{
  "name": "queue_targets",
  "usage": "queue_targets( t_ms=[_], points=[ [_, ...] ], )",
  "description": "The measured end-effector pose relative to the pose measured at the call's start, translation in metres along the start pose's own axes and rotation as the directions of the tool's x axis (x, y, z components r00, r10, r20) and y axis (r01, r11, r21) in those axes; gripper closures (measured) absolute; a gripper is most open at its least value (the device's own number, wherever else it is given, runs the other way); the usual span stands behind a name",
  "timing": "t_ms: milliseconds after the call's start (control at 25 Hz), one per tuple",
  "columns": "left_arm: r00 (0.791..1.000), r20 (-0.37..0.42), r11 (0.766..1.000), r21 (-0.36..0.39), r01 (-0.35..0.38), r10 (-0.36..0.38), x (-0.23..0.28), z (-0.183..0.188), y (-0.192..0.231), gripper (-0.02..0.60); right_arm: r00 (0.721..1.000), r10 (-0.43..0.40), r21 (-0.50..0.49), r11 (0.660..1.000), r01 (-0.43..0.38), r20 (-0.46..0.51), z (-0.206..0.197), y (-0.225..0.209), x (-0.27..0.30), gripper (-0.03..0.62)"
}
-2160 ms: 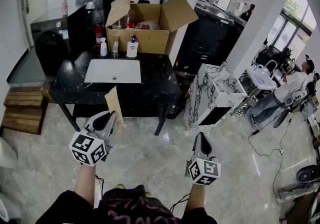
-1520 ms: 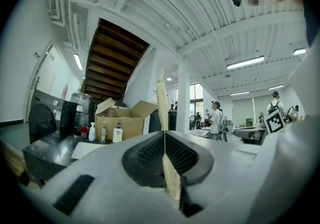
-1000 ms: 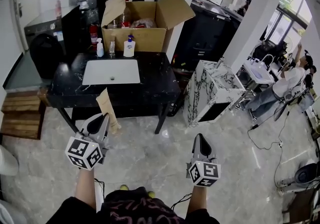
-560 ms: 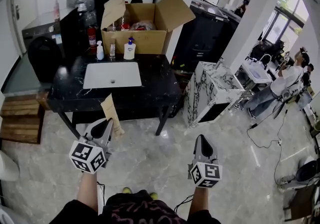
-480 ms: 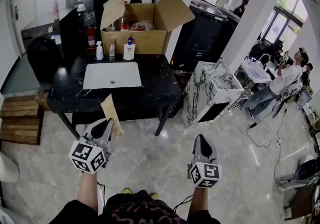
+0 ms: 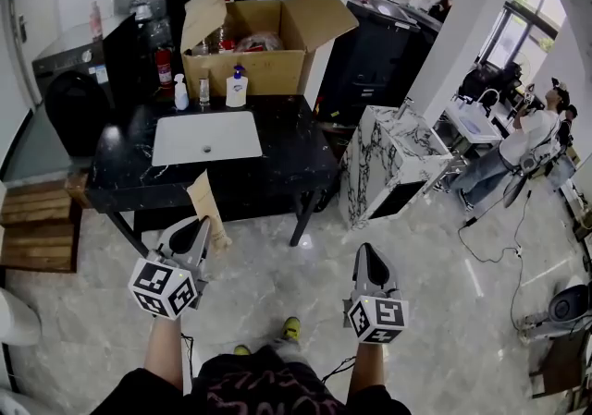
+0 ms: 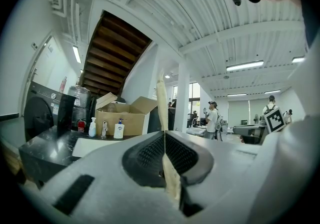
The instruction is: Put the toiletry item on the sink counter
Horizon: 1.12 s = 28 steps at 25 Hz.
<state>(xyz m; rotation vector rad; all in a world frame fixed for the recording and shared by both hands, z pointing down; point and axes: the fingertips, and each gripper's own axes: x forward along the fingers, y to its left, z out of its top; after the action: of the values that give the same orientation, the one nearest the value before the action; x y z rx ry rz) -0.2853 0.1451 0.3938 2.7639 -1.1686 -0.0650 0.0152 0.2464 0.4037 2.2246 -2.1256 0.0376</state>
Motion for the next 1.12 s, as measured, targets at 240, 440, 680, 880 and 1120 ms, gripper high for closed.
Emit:
queue_targets(
  t_ms=[240,440,680,880,1120],
  points=[
    [1.000,-0.013,1.000,0.005,-0.004,0.005,0.024,-0.005,0.002,0.577,1.000,-0.013,0.011,1.000,0.013,0.001,-0.005,-0.021,0.020,0.582],
    [1.000,-0.027,1.000,0.016,-0.014,0.014,0.057,-0.006,0.000,0.577,1.000,0.004,0.018,1.000,-0.004,-0.005,-0.008,-0.045,0.050,0.582],
    [0.999,-0.032,1.000,0.010,-0.023,0.023,0.104,-0.006,-0.004,0.577,1.000,0.007,0.024,1.000,-0.006,-0.017,-0.006,-0.080,0.084,0.582],
    [0.999,-0.037,0.999,0.011,-0.030,0.030,0.143,-0.008,0.000,0.577,1.000,0.019,0.020,1.000,-0.018,-0.013,-0.005,-0.103,0.118,0.582],
    [0.998,-0.051,0.999,0.014,-0.045,0.045,0.188,-0.009,0.000,0.577,0.999,0.035,0.039,0.999,-0.035,-0.017,-0.007,-0.133,0.158,0.582]
  ],
)
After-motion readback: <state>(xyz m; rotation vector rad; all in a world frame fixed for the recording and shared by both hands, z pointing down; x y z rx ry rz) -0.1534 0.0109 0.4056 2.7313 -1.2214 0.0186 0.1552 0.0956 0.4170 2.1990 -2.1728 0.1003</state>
